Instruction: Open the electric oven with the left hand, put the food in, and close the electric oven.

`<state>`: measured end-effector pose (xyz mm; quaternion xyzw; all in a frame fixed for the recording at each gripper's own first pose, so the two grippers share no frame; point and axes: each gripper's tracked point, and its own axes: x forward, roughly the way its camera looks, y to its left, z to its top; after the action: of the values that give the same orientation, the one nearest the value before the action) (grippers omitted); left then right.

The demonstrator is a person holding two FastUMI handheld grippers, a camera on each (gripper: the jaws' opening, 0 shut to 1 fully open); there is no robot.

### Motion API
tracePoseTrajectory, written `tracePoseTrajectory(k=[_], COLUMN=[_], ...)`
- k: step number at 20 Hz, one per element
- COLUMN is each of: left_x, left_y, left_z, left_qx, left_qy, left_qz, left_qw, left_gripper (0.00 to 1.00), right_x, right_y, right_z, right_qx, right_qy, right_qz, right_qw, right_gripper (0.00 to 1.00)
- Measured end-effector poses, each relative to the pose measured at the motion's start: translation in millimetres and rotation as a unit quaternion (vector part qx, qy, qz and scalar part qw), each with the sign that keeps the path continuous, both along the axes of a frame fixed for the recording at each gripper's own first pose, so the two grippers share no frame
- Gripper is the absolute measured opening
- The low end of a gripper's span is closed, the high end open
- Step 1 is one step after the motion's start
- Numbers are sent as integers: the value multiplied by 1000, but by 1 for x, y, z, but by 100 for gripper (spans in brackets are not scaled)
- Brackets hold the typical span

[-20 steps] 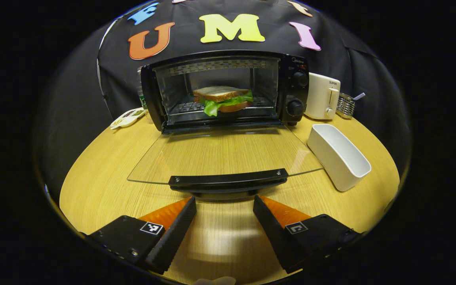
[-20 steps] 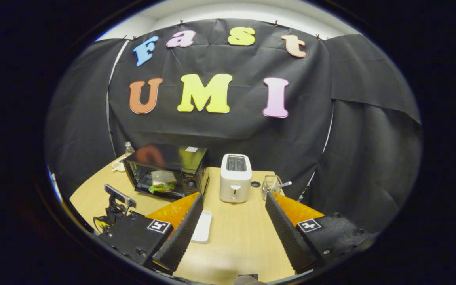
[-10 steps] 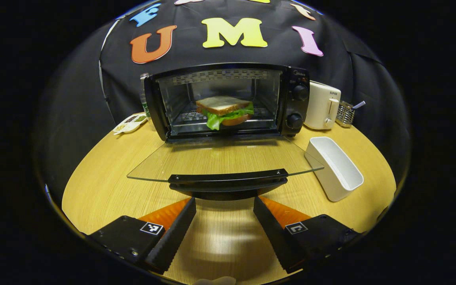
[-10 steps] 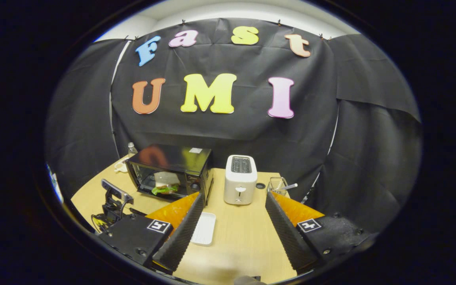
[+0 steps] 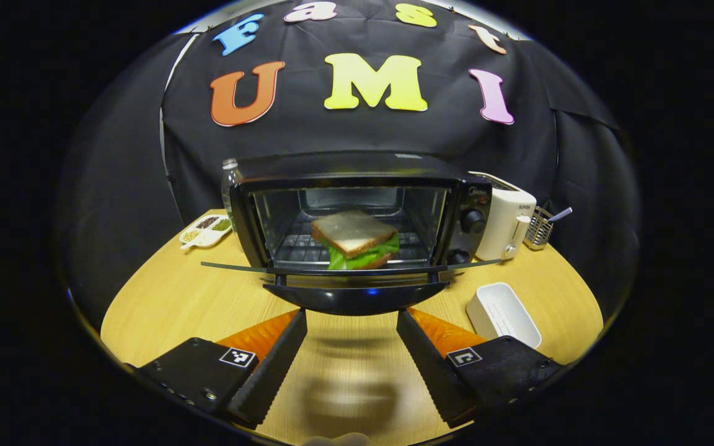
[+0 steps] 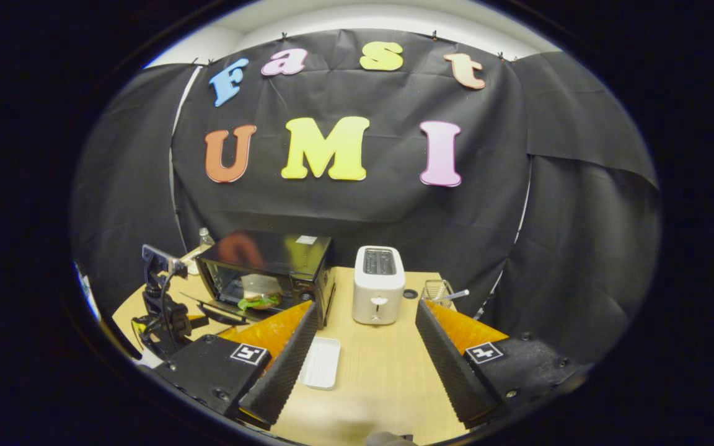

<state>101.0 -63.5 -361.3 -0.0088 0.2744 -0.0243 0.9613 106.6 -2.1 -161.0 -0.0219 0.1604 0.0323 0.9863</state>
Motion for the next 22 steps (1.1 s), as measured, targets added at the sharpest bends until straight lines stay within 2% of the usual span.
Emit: tracePoseTrajectory(k=[9,13,17,22], left_x=[62,81,73,48], left_y=[2,2,-5,-6], left_z=[27,37,38,71], left_qx=[34,31,24,18], left_qy=[-37,-48,-42,-64], left_qz=[-21,-16,-17,-12], left_qw=[999,998,999,998], left_gripper=[96,96,96,96], right_x=[6,6,4,-2], right_y=[-2,-4,0,10], right_z=[5,10,12,19], right_qx=[3,-5,-5,-4], right_qy=[-1,-6,-8,-19], right_qz=[-4,-8,-6,18], right_qw=[1000,1000,1000,1000], right_gripper=[100,100,100,100])
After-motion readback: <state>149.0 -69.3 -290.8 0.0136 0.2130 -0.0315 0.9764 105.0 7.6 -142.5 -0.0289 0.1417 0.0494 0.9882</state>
